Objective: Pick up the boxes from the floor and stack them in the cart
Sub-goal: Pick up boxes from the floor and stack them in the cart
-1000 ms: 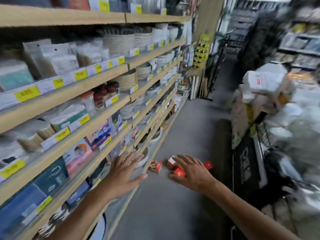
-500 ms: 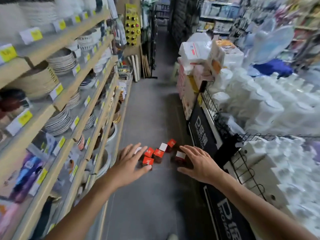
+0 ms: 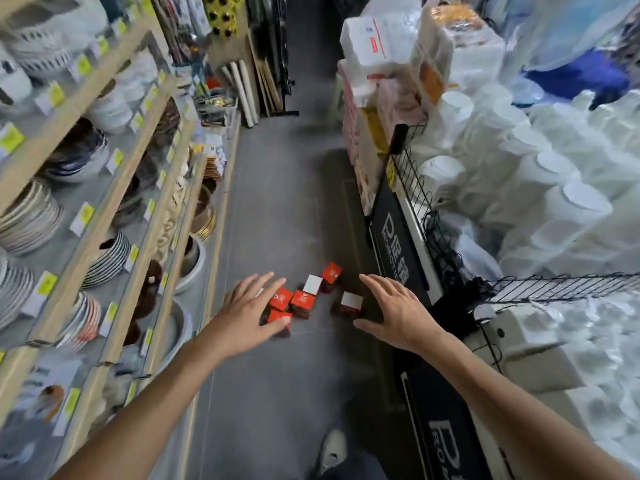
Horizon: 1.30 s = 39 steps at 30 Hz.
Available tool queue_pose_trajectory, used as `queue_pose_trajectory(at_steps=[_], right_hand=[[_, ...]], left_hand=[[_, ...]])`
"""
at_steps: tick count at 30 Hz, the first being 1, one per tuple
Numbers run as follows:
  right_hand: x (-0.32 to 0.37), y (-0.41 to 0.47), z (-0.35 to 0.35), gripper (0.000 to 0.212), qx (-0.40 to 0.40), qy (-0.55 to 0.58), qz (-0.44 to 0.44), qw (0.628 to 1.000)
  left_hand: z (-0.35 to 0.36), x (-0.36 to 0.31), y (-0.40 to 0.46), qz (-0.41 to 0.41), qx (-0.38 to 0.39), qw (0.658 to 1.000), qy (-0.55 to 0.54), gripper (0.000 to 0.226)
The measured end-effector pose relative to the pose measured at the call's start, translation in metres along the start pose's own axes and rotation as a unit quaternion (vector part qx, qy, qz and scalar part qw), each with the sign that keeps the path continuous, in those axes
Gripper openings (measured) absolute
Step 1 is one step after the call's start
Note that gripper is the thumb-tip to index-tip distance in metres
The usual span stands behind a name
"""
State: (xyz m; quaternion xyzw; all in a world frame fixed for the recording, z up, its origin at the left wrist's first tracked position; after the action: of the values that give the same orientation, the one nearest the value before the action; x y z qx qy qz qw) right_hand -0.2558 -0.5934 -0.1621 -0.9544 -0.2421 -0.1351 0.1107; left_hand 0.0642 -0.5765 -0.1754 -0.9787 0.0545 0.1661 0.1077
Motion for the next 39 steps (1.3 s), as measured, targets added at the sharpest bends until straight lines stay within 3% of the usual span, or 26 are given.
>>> queue_pose_trajectory(at_steps=[4, 20, 31, 39], right_hand=[[-0.029, 0.043, -0.006, 0.093, 0.022, 0.013, 0.0, 1.0], [-0.095, 0.228, 0.028, 0.096, 0.095, 0.035, 0.052, 0.993], [-0.192, 0.351, 0.114, 0.097, 0.151, 0.049, 0.064, 0.985], [-0.295, 0.414, 0.226, 0.104, 0.205, 0.059, 0.086, 0.973]], left_hand=[[0.004, 0.003, 0.04, -0.009, -0.012, 0.999, -0.032, 0.086], [0.047, 0.095, 0.227, -0.052, 0.06, 0.995, -0.067, 0.09], [0.13, 0.122, 0.35, -0.085, 0.089, 0.991, -0.058, 0.085], [0.252, 0.13, 0.436, -0.086, 0.084, 0.99, -0.071, 0.081]])
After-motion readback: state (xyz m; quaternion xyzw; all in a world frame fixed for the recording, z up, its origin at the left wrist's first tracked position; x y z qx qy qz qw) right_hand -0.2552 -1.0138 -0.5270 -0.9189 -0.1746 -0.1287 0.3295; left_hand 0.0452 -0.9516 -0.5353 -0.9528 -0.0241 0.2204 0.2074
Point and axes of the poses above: each hand's wrist, its own y-axis towards the middle knuckle, its own z-axis out of the palm, x = y × z, the point moved 1 cm from there along y, towards the middle knuckle, and after that the axes turned 9 degrees about -z, right-handed, at the moved point
